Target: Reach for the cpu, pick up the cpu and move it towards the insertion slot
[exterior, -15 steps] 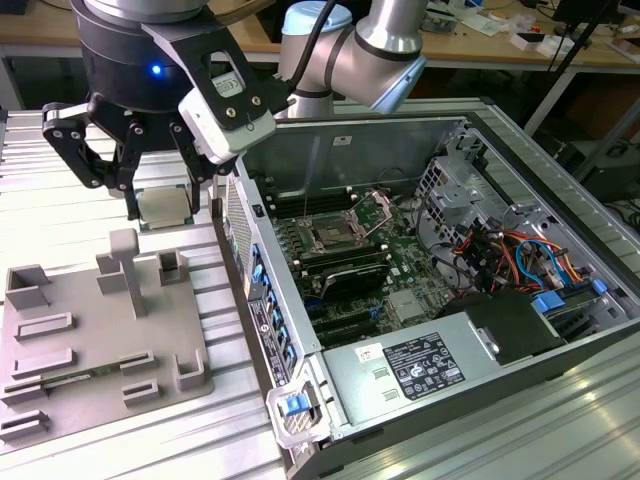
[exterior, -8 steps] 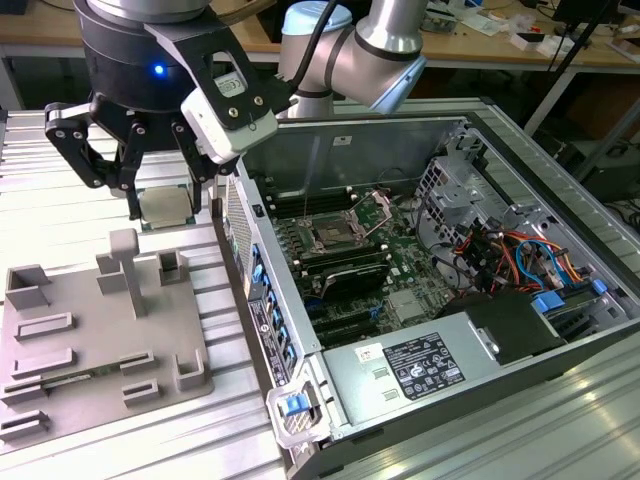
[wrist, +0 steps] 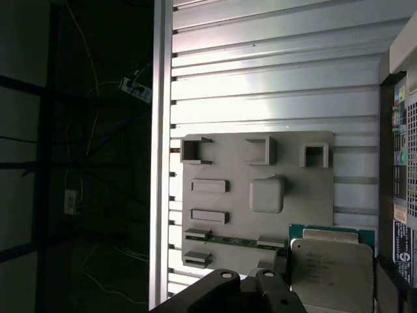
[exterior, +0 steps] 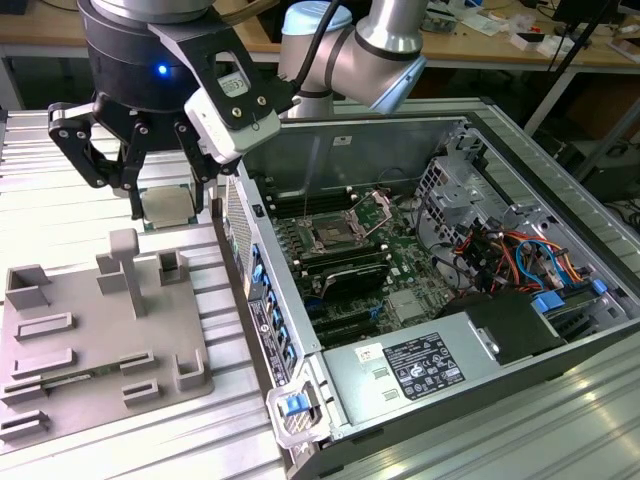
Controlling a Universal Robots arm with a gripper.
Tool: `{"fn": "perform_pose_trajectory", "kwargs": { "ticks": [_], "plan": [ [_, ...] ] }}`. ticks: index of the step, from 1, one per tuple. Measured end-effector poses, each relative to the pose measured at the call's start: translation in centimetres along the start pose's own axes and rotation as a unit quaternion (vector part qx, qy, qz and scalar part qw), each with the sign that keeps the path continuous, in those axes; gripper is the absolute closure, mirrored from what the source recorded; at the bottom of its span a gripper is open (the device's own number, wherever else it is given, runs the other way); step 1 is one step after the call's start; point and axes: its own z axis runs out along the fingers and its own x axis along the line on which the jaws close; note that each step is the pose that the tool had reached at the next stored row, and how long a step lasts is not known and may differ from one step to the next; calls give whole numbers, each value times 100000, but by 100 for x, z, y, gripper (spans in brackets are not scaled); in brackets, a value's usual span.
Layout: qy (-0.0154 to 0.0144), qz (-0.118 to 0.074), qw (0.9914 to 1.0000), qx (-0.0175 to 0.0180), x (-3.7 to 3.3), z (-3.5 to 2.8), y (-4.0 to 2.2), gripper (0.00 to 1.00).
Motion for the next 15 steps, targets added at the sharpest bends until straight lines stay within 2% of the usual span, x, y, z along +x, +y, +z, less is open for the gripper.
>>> {"fn": "perform_pose_trajectory", "kwargs": {
  "ticks": [15],
  "plan": [
    [-2,-3,100000,3,-59,-1,-2,45]
  ]
}}
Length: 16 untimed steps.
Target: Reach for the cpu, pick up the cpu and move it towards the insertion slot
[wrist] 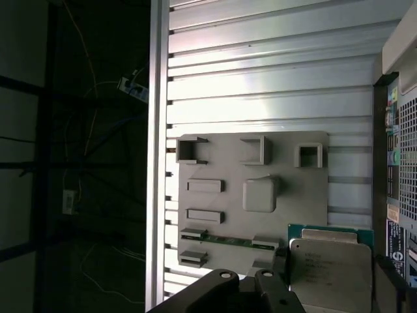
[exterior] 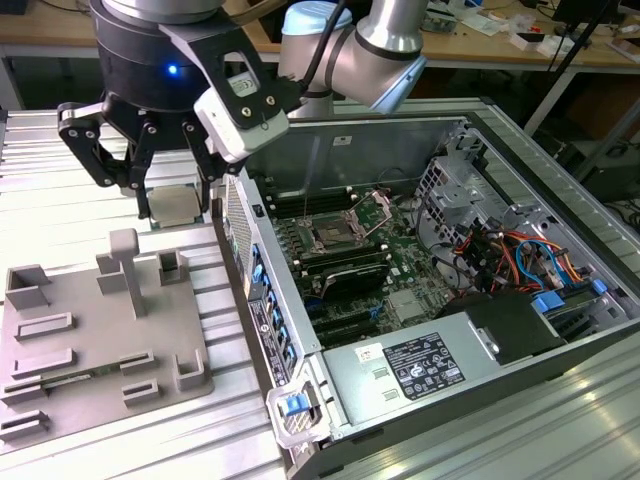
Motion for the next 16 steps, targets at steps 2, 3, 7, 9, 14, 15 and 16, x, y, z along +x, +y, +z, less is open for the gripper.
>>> {"fn": "perform_pose_trajectory", "kwargs": {
  "ticks": [2,3,7,9,14,15,16],
  "plan": [
    [1,-1,100000,-3,-7,0,0,45],
    [2,-3,100000,-2,-11,0,-1,45],
    [2,1,100000,-1,-38,-1,-1,45],
    [0,2,100000,-5,-47,-1,-1,45],
    [1,0,100000,-2,-77,-2,-3,45],
    [-1,1,100000,-2,-81,-2,-3,45],
    [1,3,100000,-4,-86,-2,-3,45]
  ]
}}
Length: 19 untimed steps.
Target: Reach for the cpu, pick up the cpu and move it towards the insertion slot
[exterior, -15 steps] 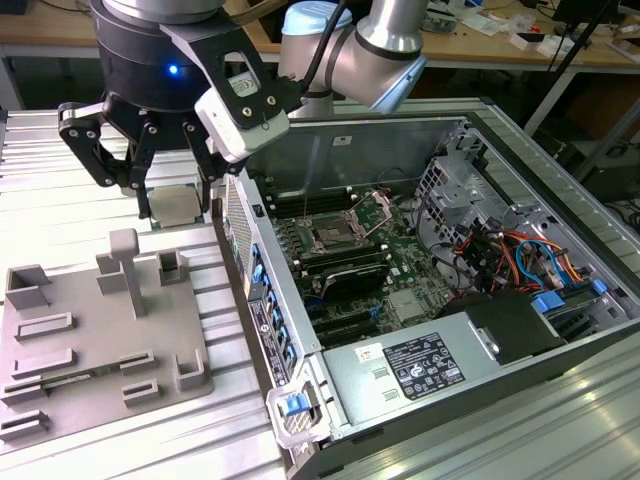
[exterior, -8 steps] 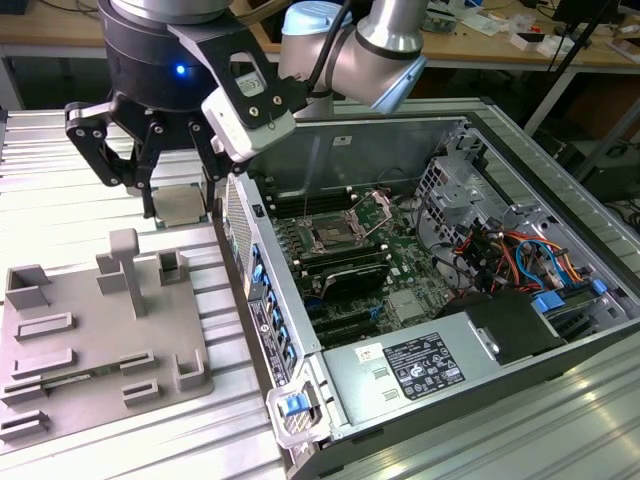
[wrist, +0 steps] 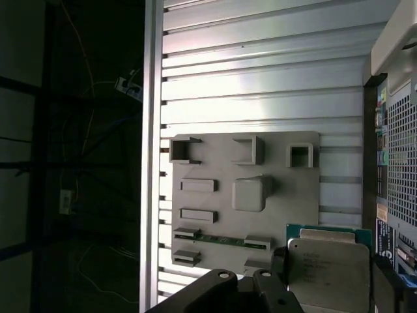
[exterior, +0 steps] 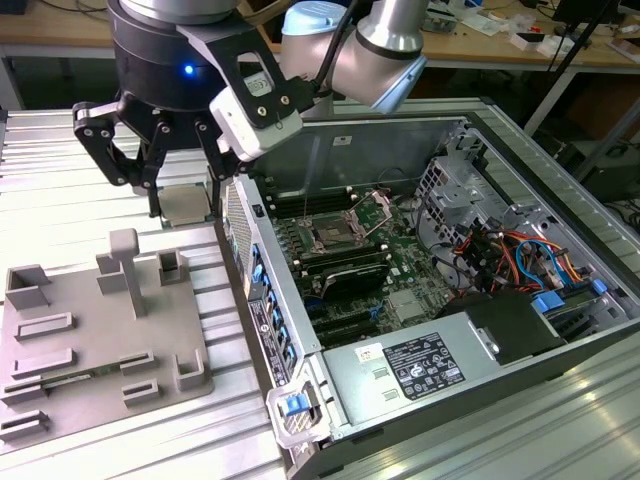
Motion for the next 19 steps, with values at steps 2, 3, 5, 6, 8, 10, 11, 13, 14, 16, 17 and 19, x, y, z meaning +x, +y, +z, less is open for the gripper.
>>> {"fn": "perform_pose_trajectory", "kwargs": {
  "ticks": [2,3,5,6,8,10,11,13,14,16,17,19],
  "plan": [
    [-3,-4,100000,0,-12,0,-1,45],
    [-2,-4,100000,-1,-16,0,-1,45],
    [-2,-3,100000,0,-25,0,-1,45],
    [-2,-4,100000,-1,-30,0,-1,45],
    [-2,0,100000,-3,-38,-1,-1,45],
    [-2,-4,100000,0,-48,-1,-2,45],
    [4,-4,100000,3,-53,-2,-2,45],
    [0,-3,100000,3,-68,-2,-2,45],
    [2,-2,100000,0,-73,-2,-2,45],
    [-1,-2,100000,1,-83,-2,-3,45],
    [-2,-2,100000,0,-87,-2,-3,45],
    [1,-2,100000,2,-96,-2,-3,45]
  ]
}}
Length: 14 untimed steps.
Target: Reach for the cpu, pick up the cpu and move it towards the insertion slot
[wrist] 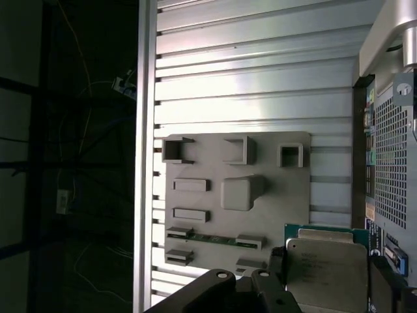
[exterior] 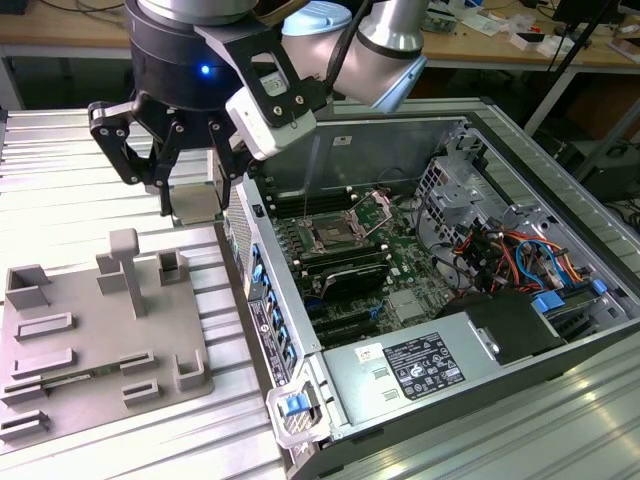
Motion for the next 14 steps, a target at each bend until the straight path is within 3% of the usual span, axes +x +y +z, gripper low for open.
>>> {"fn": "perform_pose_trajectory", "kwargs": {
  "ticks": [14],
  "plan": [
    [3,-3,100000,3,-66,-2,-2,45]
  ]
}}
